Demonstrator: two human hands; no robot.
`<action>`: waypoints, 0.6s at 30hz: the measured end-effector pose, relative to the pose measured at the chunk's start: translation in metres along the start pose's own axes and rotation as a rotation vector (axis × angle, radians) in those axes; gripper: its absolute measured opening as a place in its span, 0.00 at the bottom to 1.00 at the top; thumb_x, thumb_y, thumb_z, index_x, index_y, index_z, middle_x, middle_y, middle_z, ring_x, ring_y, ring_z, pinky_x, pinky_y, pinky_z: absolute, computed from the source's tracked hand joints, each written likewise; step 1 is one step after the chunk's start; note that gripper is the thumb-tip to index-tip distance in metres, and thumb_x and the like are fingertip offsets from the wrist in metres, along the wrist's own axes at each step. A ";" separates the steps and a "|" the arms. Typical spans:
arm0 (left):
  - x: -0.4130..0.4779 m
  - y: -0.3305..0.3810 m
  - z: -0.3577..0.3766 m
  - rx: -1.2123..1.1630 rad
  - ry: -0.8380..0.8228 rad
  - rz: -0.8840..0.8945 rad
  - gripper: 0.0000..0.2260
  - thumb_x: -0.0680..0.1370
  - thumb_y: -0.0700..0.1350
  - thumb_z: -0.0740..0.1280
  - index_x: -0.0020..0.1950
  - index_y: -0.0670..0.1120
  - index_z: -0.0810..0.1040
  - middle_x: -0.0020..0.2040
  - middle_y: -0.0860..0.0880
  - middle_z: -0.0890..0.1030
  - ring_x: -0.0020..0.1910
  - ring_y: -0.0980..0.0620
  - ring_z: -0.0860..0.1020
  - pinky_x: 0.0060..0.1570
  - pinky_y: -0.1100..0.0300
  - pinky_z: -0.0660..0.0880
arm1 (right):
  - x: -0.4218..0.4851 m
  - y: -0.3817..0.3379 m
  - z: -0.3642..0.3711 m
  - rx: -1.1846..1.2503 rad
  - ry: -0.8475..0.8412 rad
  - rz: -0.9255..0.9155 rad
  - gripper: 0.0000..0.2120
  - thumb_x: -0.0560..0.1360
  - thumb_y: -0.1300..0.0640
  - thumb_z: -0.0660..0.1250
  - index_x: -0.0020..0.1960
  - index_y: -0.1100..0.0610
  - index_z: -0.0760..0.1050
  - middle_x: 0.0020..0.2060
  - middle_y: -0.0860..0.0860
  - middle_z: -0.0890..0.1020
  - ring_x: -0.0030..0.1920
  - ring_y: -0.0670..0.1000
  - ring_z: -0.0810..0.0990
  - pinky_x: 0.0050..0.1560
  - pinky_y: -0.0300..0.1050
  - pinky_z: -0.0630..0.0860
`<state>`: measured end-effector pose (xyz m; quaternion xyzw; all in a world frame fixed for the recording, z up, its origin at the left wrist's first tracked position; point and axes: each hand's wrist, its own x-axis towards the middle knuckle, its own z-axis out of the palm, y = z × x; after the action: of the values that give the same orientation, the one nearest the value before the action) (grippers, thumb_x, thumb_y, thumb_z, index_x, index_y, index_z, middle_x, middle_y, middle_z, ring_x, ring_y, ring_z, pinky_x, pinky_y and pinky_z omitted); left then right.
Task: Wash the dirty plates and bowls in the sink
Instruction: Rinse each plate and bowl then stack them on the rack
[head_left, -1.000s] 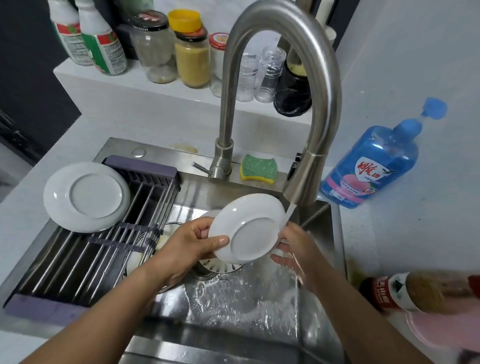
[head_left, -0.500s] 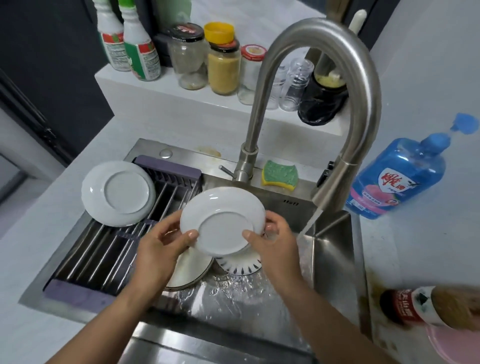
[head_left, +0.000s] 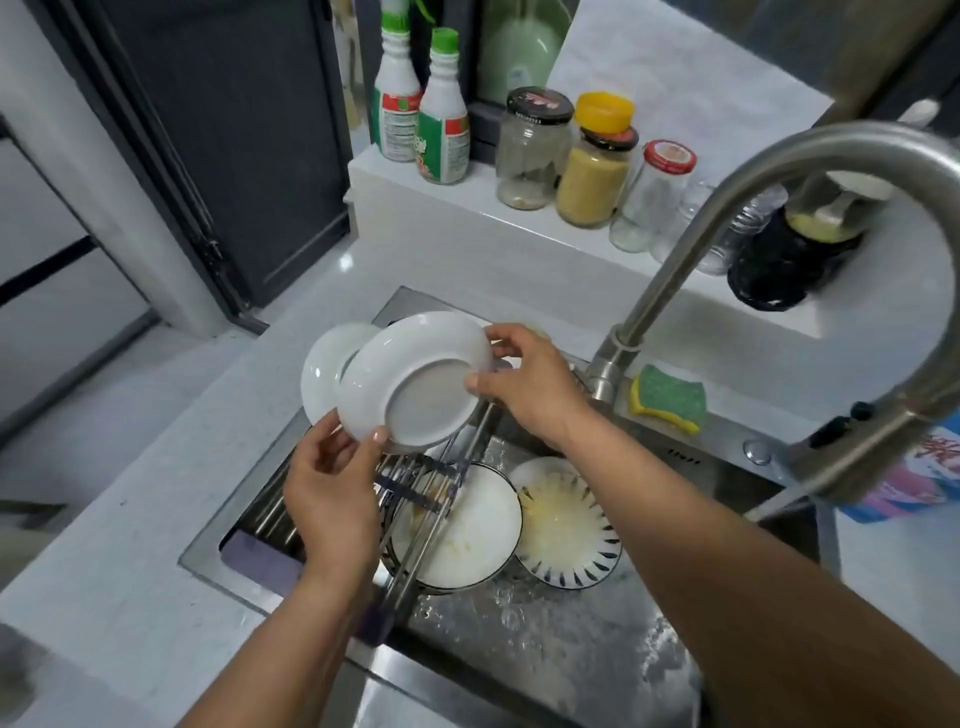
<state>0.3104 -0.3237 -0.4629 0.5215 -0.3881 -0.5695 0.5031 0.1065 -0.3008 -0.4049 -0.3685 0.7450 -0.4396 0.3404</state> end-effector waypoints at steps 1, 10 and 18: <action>0.003 -0.001 0.001 -0.015 0.039 -0.013 0.22 0.74 0.40 0.78 0.67 0.47 0.79 0.53 0.48 0.85 0.53 0.53 0.84 0.55 0.59 0.81 | 0.012 -0.002 0.005 -0.015 -0.029 -0.001 0.28 0.70 0.61 0.79 0.67 0.51 0.75 0.52 0.41 0.77 0.54 0.47 0.79 0.54 0.41 0.81; 0.032 -0.037 0.019 -0.147 0.354 -0.161 0.21 0.72 0.39 0.79 0.64 0.42 0.79 0.54 0.46 0.85 0.52 0.52 0.85 0.52 0.64 0.81 | 0.100 0.000 0.055 -0.162 -0.258 0.099 0.29 0.70 0.63 0.76 0.69 0.51 0.75 0.60 0.51 0.78 0.59 0.54 0.80 0.57 0.55 0.83; 0.039 -0.064 0.037 -0.181 0.492 -0.268 0.18 0.73 0.38 0.78 0.60 0.43 0.78 0.54 0.45 0.84 0.53 0.51 0.84 0.50 0.64 0.79 | 0.126 0.006 0.083 -0.304 -0.347 0.109 0.30 0.72 0.62 0.69 0.72 0.47 0.72 0.51 0.37 0.73 0.60 0.49 0.76 0.62 0.41 0.73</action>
<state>0.2649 -0.3528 -0.5267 0.6435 -0.1300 -0.5197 0.5468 0.1115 -0.4391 -0.4656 -0.4448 0.7519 -0.2332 0.4271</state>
